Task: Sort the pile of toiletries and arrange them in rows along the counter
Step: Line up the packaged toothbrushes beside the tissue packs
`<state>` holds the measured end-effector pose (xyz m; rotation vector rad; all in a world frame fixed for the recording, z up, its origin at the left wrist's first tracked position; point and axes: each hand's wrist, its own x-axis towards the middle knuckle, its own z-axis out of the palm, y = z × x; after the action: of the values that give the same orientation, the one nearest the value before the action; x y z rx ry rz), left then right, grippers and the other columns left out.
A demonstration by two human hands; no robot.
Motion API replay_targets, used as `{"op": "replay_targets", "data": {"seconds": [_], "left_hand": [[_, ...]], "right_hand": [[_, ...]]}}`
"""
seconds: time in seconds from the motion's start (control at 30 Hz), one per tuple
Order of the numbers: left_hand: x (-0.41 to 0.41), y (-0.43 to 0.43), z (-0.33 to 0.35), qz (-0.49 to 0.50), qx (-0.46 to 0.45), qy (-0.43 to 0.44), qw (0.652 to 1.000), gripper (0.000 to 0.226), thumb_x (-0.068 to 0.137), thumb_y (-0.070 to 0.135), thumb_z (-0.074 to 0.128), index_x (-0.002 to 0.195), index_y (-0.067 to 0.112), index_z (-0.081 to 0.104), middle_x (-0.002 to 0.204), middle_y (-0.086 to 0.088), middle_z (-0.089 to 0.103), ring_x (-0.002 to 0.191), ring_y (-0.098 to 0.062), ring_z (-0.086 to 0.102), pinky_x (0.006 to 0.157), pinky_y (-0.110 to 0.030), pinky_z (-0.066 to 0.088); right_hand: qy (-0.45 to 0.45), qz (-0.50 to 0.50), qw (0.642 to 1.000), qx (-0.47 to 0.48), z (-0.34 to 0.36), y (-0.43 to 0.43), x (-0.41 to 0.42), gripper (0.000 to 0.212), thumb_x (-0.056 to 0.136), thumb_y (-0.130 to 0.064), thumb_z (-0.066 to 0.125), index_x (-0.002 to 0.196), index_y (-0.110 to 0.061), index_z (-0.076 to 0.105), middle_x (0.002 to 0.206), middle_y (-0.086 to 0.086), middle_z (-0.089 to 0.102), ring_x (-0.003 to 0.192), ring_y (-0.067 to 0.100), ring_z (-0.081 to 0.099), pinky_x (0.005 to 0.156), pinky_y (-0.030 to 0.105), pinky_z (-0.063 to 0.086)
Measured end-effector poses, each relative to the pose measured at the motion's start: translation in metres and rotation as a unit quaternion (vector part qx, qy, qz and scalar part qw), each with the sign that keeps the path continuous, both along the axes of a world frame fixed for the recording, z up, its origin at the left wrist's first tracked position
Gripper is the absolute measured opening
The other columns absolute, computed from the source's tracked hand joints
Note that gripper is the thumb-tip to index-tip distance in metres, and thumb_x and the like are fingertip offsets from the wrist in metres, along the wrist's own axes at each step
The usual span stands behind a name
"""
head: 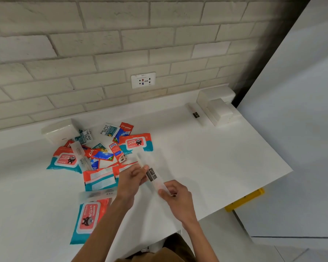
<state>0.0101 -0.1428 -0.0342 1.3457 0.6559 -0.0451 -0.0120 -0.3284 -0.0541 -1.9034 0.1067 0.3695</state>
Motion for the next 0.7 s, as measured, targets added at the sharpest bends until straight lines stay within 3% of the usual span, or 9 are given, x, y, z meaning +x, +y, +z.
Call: {"op": "replay_targets", "data": {"seconds": [0.2,0.37,0.5,0.57,0.7], "left_hand": [[0.027,-0.029,-0.006,-0.044,0.046,0.025,0.998,0.014,0.093,0.02,0.074,0.1,0.008,0.074,0.089,0.002,0.079,0.09,-0.016,0.077,0.08,-0.027,0.063],[0.039,-0.069,-0.021,-0.132,0.061,0.013,0.989,0.01,0.093,0.013,0.076,0.102,0.012,0.073,0.096,-0.004,0.078,0.091,-0.018,0.077,0.083,-0.036,0.064],[0.055,-0.103,-0.038,-0.169,0.096,0.003,0.981,0.026,0.09,0.015,0.079,0.115,0.016,0.071,0.095,0.001,0.079,0.09,-0.015,0.077,0.087,-0.037,0.063],[0.067,-0.118,-0.05,-0.18,0.142,0.016,0.973,0.039,0.087,0.017,0.082,0.123,0.021,0.068,0.095,0.007,0.079,0.087,-0.009,0.076,0.088,-0.03,0.062],[0.089,-0.152,-0.07,-0.176,0.201,0.012,0.964,0.058,0.086,0.02,0.084,0.134,0.033,0.055,0.099,0.013,0.076,0.085,0.002,0.072,0.073,-0.005,0.051]], "right_hand": [[0.022,-0.015,1.0,0.005,-0.004,-0.023,0.01,0.009,0.093,-0.031,0.083,0.1,-0.029,0.079,0.095,-0.017,0.08,0.089,0.005,0.076,0.081,0.026,0.059],[0.009,-0.057,0.998,0.03,-0.008,-0.049,0.039,0.005,0.095,-0.028,0.082,0.099,-0.031,0.081,0.095,-0.014,0.08,0.089,0.007,0.075,0.08,0.024,0.06],[0.018,-0.057,0.998,0.016,-0.019,-0.08,0.069,0.011,0.095,-0.023,0.081,0.102,-0.031,0.08,0.094,-0.017,0.08,0.09,0.004,0.075,0.083,0.024,0.06],[0.027,-0.055,0.998,0.002,-0.027,-0.096,0.082,0.012,0.096,-0.02,0.08,0.102,-0.03,0.08,0.093,-0.018,0.08,0.089,0.001,0.075,0.082,0.022,0.059],[0.029,-0.051,0.998,-0.02,-0.042,-0.124,0.11,0.012,0.097,-0.018,0.077,0.1,-0.03,0.079,0.091,-0.019,0.079,0.09,-0.002,0.074,0.082,0.02,0.058]]}}
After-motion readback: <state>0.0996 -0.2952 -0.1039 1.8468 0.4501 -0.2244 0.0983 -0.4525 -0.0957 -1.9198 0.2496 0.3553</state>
